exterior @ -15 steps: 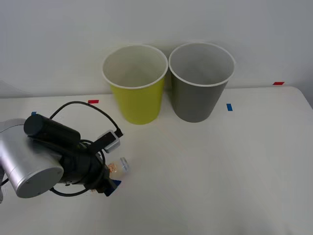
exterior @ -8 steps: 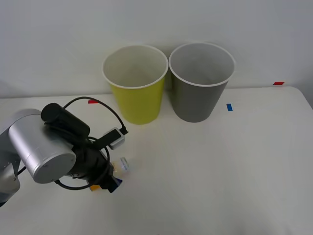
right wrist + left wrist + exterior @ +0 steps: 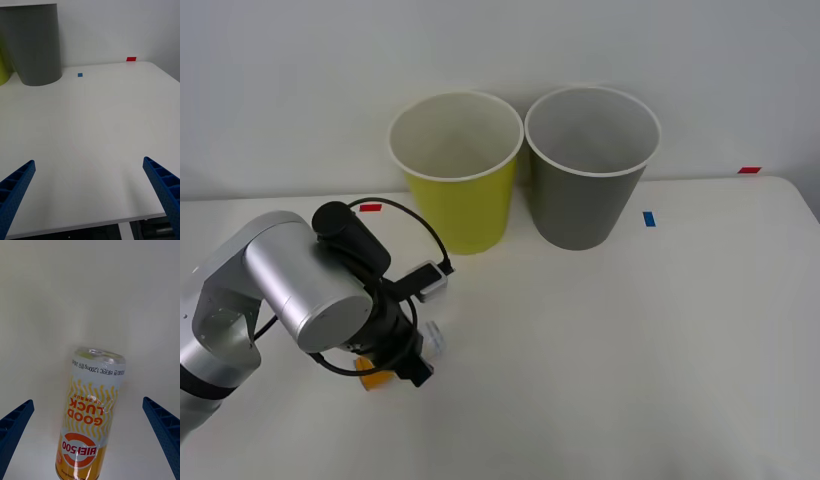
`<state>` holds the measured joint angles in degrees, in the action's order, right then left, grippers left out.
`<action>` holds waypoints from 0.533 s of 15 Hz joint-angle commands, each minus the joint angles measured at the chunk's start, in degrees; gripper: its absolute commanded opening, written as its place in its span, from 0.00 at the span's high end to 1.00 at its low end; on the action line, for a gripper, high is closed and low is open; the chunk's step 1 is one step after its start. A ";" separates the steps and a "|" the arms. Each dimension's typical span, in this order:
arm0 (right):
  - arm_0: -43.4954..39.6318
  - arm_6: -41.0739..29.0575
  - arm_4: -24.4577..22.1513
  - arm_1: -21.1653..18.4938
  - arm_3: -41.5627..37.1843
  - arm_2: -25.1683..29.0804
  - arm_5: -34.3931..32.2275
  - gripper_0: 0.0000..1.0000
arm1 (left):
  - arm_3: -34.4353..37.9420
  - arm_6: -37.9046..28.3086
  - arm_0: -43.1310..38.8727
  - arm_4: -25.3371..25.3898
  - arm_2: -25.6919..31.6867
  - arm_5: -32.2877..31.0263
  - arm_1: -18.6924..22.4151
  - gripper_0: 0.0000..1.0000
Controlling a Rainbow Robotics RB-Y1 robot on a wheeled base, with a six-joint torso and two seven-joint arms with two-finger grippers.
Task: Put cans in the gray bin and PET bottles in the light green bin.
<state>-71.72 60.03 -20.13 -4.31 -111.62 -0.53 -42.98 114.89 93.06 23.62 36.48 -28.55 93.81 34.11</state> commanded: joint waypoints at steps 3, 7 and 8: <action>0.00 0.00 0.00 0.00 0.00 0.00 0.00 0.00 | -3.36 0.10 0.20 -1.15 0.08 0.06 -3.00 0.00; 0.00 0.00 0.00 0.00 0.00 0.00 0.00 0.00 | -7.14 0.45 1.17 -1.94 -0.01 0.06 -5.02 0.00; 0.00 0.00 0.00 0.00 0.00 0.00 0.00 0.00 | -7.58 0.63 1.25 -2.11 -0.01 0.06 -5.20 0.00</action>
<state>-71.72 60.03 -20.13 -4.31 -111.62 -0.53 -42.98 107.85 93.51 24.72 34.58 -28.54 93.88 29.17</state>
